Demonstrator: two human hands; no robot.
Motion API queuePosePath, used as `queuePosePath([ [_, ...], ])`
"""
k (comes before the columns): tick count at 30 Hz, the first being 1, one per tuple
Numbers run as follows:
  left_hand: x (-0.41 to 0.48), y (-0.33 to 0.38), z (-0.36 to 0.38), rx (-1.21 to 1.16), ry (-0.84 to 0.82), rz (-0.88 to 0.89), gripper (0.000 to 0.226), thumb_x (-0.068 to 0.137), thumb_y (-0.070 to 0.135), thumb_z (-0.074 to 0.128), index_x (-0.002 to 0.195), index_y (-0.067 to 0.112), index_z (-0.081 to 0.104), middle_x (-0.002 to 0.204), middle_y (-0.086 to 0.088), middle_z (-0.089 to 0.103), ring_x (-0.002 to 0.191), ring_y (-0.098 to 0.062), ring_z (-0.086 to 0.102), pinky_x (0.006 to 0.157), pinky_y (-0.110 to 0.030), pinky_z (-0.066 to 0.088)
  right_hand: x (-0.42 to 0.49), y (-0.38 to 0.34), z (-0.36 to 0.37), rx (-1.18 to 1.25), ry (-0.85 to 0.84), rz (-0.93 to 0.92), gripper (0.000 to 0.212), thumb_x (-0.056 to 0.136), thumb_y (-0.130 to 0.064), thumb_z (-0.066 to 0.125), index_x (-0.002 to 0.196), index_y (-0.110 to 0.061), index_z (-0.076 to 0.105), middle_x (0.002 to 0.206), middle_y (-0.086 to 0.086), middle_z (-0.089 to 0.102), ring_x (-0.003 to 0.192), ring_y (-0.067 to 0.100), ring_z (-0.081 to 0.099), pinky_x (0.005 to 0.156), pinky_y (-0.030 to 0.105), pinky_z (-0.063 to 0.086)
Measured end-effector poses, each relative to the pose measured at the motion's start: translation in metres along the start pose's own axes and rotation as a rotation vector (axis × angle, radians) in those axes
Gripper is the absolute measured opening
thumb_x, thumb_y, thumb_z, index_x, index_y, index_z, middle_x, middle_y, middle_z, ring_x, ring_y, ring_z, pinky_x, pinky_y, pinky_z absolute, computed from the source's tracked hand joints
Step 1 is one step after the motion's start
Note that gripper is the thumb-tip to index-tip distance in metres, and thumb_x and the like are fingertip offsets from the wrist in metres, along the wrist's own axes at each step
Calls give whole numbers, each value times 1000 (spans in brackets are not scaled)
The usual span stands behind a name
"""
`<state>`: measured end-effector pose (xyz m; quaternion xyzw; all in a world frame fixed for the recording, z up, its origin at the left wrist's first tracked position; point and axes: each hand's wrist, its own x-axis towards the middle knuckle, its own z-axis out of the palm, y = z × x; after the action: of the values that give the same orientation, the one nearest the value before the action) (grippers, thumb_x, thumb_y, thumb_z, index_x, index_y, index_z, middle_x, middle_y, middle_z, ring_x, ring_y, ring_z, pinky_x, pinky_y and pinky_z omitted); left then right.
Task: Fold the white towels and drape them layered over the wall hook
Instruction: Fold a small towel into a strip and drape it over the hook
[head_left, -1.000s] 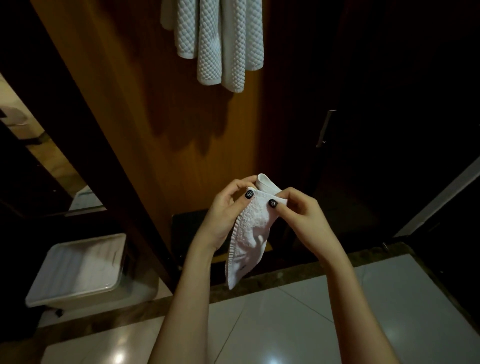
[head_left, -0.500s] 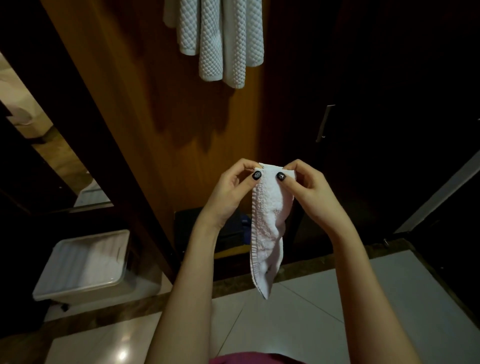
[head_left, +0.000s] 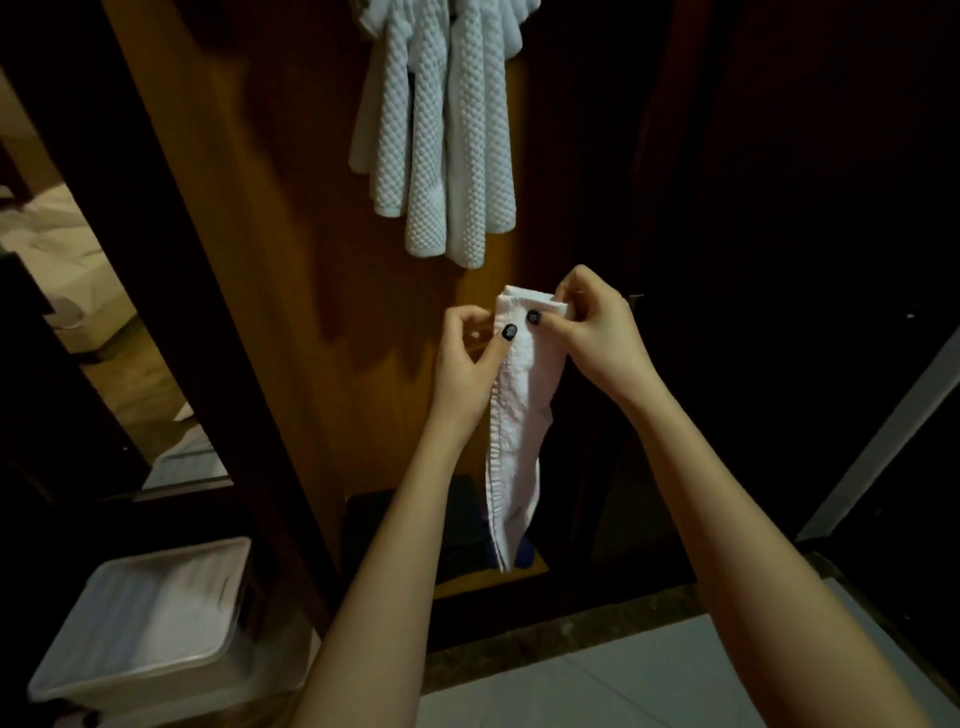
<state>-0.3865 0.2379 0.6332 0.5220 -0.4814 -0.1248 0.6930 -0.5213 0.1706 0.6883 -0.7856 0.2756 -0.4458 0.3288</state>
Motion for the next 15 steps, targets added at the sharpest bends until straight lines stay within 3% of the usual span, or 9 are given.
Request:
queuePosePath([
  [5,10,-12,-1,81,-33,-64,18,90,24,67,92,9,57,83,3,59,72,0,53,66,-14,44,41,-18,-6,-3,219,-56,18,80,-7,67,76,-9,49,64,-3,47,55,0,39,50,17,32],
  [9,13,-13,10,18,-92,-181,14,87,16,71,94,15,58,84,-4,64,75,-12,59,67,-30,47,62,-27,-10,28,276,-58,20,81,-9,68,76,-12,49,64,-6,48,53,-3,42,49,13,34],
  [15,36,15,23,-139,8,-111,24,80,4,77,89,15,58,79,2,65,64,3,60,59,-15,48,81,-36,-13,-9,207,-85,16,82,-9,69,80,-9,53,67,-5,51,60,2,43,53,13,36],
])
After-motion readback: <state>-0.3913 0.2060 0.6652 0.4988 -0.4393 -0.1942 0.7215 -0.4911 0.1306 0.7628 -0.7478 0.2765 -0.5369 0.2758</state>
